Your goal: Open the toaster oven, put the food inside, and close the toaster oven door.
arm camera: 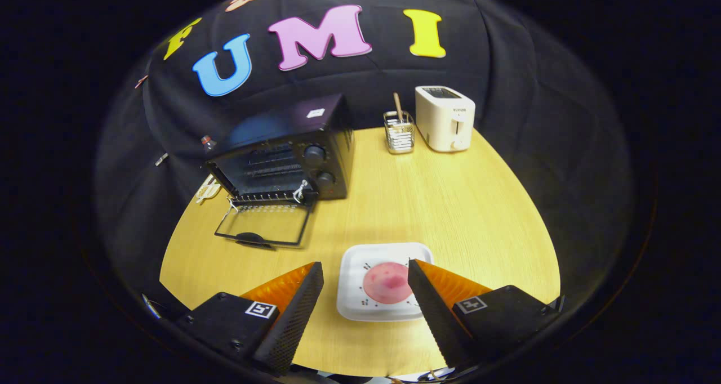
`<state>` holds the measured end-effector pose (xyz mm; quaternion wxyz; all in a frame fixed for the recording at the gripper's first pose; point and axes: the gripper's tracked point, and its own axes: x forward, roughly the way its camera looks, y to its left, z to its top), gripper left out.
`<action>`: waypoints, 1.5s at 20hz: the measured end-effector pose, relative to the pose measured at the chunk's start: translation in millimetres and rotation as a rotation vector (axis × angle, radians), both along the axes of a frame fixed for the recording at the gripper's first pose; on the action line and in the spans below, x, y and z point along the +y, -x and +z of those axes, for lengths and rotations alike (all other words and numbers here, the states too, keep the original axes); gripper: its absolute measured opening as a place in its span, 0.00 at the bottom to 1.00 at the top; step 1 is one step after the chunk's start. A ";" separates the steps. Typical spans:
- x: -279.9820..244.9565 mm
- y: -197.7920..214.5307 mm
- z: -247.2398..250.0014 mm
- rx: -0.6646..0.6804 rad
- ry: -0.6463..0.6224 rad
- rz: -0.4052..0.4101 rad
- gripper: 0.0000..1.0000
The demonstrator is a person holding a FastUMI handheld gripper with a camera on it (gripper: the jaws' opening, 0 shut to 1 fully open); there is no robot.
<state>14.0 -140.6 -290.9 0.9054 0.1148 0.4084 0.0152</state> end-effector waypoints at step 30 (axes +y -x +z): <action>-58.4 -18.7 -136.5 0.430 0.019 0.012 0.05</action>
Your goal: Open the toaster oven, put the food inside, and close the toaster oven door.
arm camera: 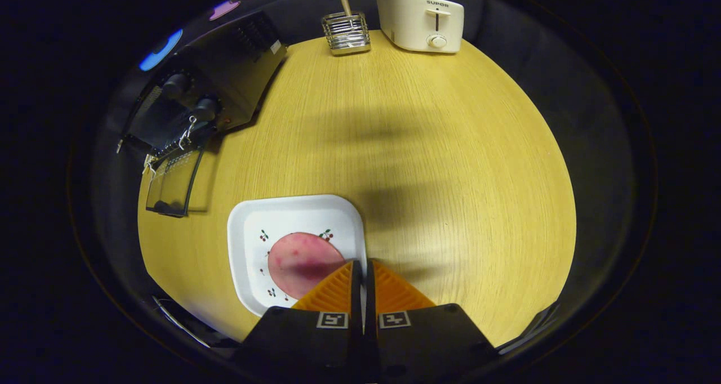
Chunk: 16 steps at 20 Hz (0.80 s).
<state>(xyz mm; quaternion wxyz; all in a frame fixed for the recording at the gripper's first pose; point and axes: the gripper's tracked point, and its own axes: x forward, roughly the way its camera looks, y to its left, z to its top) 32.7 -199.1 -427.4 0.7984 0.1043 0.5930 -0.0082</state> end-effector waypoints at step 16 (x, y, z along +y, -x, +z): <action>57.1 10.8 27.6 -0.088 -0.617 -0.438 0.05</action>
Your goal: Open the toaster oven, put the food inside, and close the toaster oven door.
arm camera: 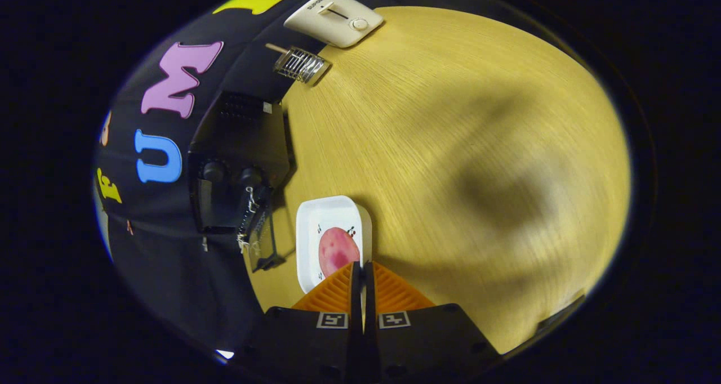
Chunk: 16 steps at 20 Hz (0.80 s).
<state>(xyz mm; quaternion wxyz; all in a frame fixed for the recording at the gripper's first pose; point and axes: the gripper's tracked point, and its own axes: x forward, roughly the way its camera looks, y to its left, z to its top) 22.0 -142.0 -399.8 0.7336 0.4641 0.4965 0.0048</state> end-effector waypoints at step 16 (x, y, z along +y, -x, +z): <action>105.5 -6.8 88.6 -0.144 -0.138 -0.224 0.05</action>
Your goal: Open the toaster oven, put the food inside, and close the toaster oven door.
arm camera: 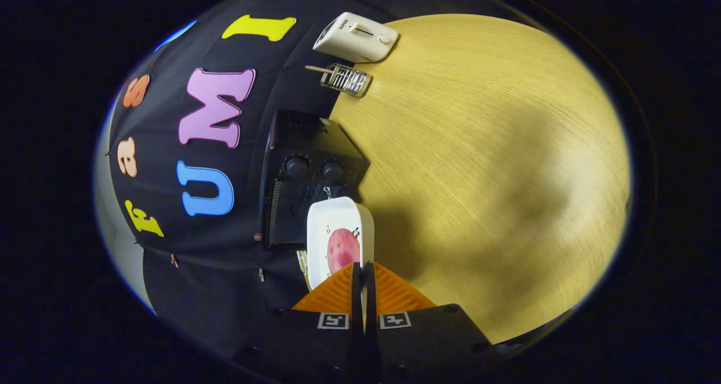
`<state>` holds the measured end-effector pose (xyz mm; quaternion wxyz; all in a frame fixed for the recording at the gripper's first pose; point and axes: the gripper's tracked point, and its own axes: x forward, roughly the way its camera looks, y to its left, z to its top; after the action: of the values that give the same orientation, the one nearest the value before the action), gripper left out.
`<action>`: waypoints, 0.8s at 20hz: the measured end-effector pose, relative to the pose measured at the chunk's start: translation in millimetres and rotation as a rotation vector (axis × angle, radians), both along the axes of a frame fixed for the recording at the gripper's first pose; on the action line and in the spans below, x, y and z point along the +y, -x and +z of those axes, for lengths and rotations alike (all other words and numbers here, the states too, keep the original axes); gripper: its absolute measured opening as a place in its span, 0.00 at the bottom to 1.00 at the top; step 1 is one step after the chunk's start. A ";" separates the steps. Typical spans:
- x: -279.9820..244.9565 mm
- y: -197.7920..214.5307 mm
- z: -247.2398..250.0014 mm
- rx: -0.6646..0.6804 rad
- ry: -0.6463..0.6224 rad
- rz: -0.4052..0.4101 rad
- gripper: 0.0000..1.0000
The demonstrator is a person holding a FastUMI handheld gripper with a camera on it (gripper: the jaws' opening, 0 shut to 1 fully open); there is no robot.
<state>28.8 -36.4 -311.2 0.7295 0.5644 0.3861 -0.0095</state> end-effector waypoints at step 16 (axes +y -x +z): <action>111.2 -124.8 -1.2 -0.023 -0.032 -0.353 0.05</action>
<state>153.6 74.8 -312.4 0.7119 0.6351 0.2725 -0.1249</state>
